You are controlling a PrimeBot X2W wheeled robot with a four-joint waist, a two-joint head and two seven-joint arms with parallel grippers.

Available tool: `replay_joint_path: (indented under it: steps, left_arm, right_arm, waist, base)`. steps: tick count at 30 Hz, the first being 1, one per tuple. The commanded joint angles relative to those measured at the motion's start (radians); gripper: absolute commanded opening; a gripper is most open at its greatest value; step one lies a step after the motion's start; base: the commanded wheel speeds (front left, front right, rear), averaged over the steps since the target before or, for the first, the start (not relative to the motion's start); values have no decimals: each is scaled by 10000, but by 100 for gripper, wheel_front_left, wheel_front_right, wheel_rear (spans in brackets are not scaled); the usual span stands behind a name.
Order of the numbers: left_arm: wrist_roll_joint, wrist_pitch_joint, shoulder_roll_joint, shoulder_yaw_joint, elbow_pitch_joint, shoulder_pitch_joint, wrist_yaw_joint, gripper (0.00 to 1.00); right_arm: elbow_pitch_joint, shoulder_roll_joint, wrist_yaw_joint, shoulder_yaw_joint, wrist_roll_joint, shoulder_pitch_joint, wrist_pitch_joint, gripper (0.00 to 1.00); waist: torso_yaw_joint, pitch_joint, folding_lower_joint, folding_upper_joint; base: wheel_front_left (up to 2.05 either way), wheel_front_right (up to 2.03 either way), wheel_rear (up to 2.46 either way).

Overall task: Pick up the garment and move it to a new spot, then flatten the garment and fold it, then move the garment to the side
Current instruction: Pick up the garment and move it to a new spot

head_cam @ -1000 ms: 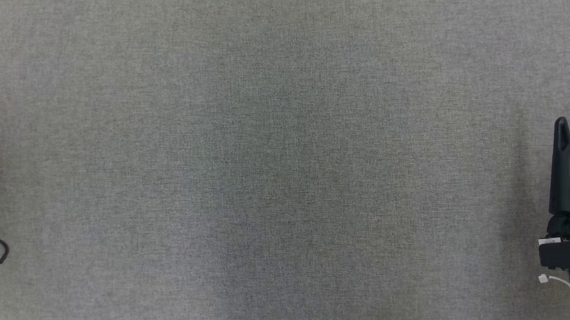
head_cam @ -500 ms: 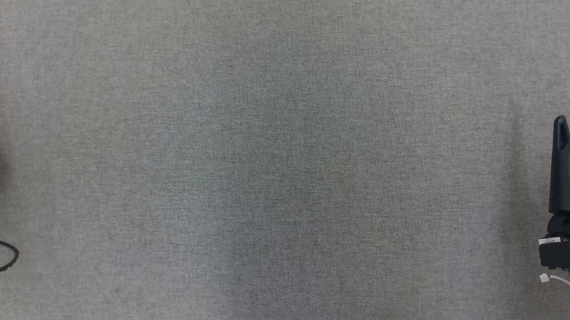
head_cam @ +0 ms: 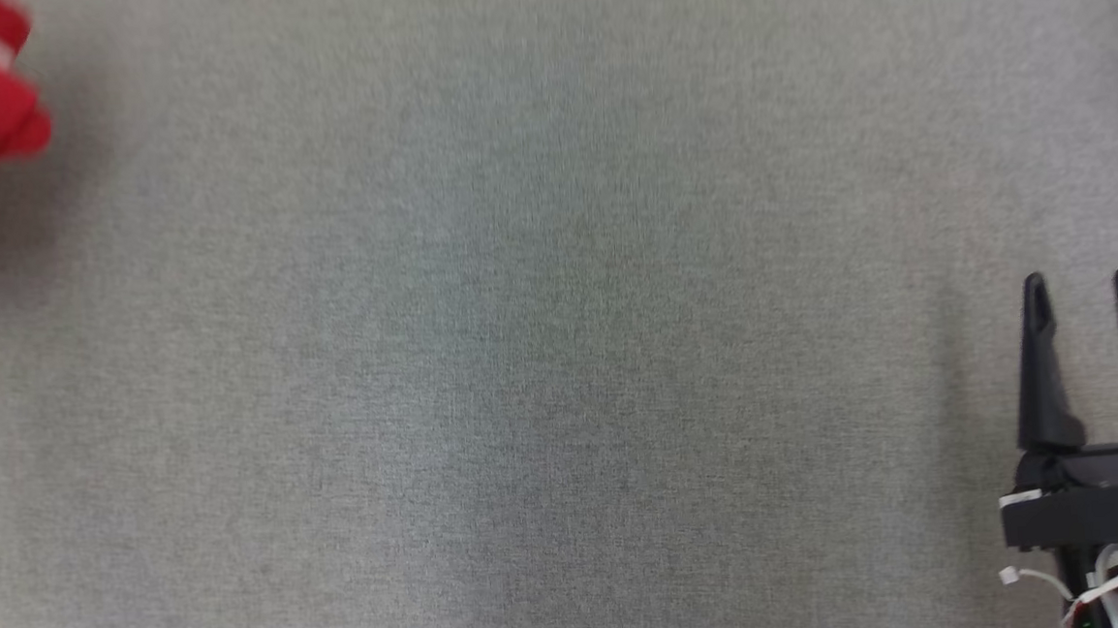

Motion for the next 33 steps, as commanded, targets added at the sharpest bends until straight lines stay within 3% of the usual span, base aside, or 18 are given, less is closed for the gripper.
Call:
replay_joint_path:
  steps: [1,8,16,26,33]
  left_arm:
    - [68,-92,-105,-141,-327,-257,-70,0]
    - [-386,557,-640,-1273,-2674,-726,-41,0]
    - [-822,1668,-1645,-2310,-4969,-182,-26,0]
    - [-1011,1957,-3092,-3397,-6040,1417,238,0]
    - [-1290,1646,-3395,-3727,-5888,3409,613,0]
  right_arm:
    - [167,80,-30,68,146,76,-149,100]
    - [1084,360,-30,355,435,-9,-675,100]
    - [1912,579,-29,681,779,-92,-1023,100]
    - [2143,634,-30,791,1134,-44,-1094,100]
    - [2024,634,-29,831,1442,150,-1097,100]
  waist:
    - [-79,-539,1,0]
    - [-885,-1181,1,0]
    - [-2504,-1450,1,0]
    - [-4041,-1550,1,0]
    - [-4475,-1506,1,0]
  base:
    - [0,0,0]
    - [0,0,0]
    - [0,0,0]
    - [0,0,0]
    - [0,0,0]
